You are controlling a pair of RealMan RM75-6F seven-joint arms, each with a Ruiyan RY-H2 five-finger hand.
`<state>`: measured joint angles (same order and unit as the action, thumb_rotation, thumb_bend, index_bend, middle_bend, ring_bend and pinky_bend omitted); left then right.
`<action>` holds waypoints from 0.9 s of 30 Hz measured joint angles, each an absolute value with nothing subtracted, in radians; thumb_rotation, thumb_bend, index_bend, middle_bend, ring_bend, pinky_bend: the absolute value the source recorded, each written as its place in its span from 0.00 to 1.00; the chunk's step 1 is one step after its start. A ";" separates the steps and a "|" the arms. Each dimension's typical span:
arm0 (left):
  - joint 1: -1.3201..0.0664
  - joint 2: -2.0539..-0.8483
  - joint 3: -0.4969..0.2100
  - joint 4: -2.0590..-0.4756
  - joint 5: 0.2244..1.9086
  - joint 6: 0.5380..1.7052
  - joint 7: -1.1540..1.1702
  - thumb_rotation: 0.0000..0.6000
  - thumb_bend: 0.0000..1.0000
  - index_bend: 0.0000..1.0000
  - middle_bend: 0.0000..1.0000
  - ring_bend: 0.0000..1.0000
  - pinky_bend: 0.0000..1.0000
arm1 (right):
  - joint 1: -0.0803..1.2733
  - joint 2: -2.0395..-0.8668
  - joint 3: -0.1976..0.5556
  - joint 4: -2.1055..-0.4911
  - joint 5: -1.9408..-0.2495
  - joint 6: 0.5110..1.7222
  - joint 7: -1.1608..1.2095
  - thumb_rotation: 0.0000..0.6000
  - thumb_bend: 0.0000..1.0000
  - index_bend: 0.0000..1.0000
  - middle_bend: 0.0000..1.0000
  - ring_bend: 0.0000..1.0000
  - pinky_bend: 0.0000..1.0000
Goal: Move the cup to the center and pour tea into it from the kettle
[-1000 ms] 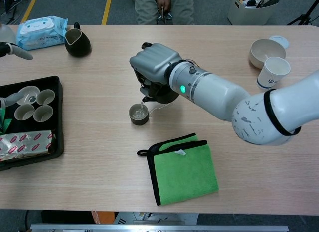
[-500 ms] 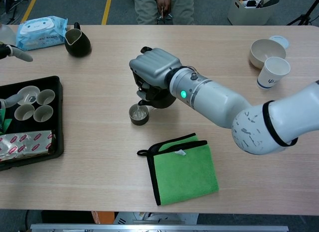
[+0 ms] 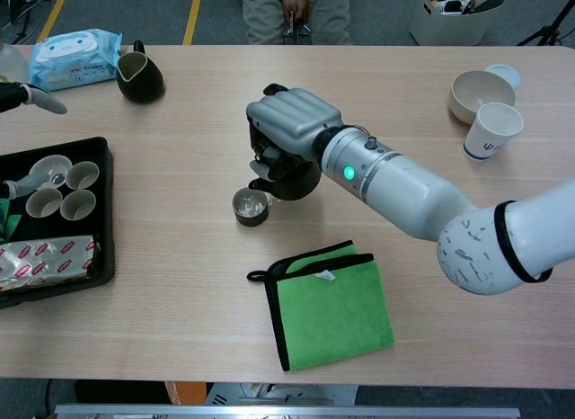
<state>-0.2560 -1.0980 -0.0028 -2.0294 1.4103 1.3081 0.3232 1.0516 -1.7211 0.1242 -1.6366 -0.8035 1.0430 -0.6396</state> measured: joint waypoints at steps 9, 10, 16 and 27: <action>-0.260 -1.098 -0.005 -2.026 1.410 1.301 0.326 1.00 0.28 0.22 0.18 0.15 0.12 | 0.973 -1.658 0.133 -1.649 -0.878 1.057 -0.519 0.99 0.41 1.00 0.95 0.91 0.01; -0.260 -1.098 -0.006 -2.026 1.409 1.301 0.326 1.00 0.28 0.22 0.18 0.15 0.12 | 0.966 -1.650 0.133 -1.648 -0.883 1.056 -0.509 0.99 0.41 1.00 0.95 0.91 0.01; -0.258 -1.097 -0.002 -2.025 1.414 1.299 0.323 1.00 0.28 0.22 0.18 0.15 0.12 | 0.922 -1.614 0.134 -1.612 -0.899 1.046 -0.453 1.00 0.41 1.00 0.94 0.90 0.01; -0.249 -1.095 0.008 -2.022 1.427 1.302 0.319 1.00 0.28 0.22 0.18 0.15 0.12 | 0.882 -1.633 0.140 -1.493 -0.898 1.004 -0.397 1.00 0.41 1.00 0.92 0.88 0.02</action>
<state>-0.2495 -1.0946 0.0079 -2.0224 1.4274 1.3021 0.3188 0.8817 -1.6332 0.1400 -1.4927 -0.8979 1.0035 -0.3970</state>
